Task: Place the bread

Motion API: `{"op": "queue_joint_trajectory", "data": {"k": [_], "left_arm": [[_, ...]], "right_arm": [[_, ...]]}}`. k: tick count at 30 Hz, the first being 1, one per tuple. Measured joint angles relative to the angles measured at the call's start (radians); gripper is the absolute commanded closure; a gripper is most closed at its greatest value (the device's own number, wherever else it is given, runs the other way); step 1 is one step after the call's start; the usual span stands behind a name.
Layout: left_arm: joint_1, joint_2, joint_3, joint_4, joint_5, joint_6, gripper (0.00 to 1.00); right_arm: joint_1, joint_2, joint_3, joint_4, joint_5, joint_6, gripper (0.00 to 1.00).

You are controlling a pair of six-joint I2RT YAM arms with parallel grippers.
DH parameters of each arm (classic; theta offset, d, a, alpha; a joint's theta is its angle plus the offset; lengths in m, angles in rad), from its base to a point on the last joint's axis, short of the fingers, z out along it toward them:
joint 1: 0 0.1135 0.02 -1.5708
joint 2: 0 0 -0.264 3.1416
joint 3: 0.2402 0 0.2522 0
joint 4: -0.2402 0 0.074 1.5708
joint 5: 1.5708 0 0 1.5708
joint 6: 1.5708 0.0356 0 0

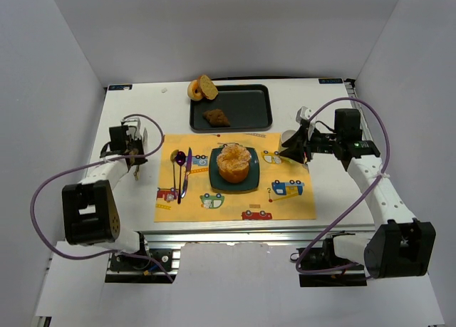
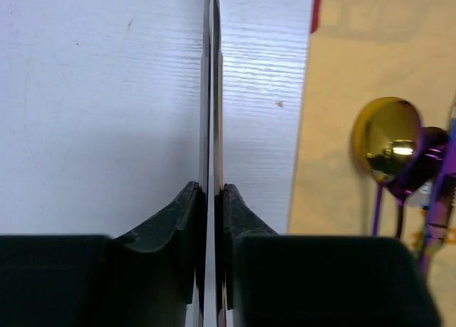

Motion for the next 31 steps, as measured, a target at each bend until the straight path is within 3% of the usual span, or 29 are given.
{"op": "queue_joint_trajectory", "data": {"k": [5,8,11,12,13,14,17,25,31], "left_arm": [[0.047,0.115,-0.033,0.064,0.048,0.044,0.57],[0.052,0.133,-0.043,0.082,0.053,0.048,0.4],[0.054,0.133,-0.044,0.084,0.05,0.047,0.37],[0.055,0.132,-0.044,0.084,0.048,0.046,0.37],[0.056,0.13,-0.044,0.082,0.046,0.044,0.36],[0.057,0.127,-0.045,0.077,0.043,0.042,0.21],[0.06,0.092,-0.05,0.05,0.032,0.031,0.02],[0.06,-0.179,-0.049,0.01,0.026,-0.074,0.02],[0.06,-0.386,-0.056,0.032,0.1,-0.226,0.02]], "right_arm": [[0.0,-0.018,0.0,0.0,0.002,-0.003,0.49],[0.0,-0.018,-0.001,-0.005,0.008,-0.006,0.44],[0.0,-0.018,-0.001,-0.017,0.013,-0.002,0.36],[0.0,-0.017,-0.001,-0.02,0.015,0.0,0.17],[0.0,-0.015,-0.001,-0.024,0.019,0.003,0.11],[0.0,-0.013,0.0,-0.027,0.024,0.011,0.11],[0.0,-0.008,0.0,-0.026,0.059,0.053,0.11],[0.001,-0.036,0.003,0.094,0.365,0.357,0.11],[0.007,-0.029,0.073,0.116,0.423,0.483,0.1]]}}
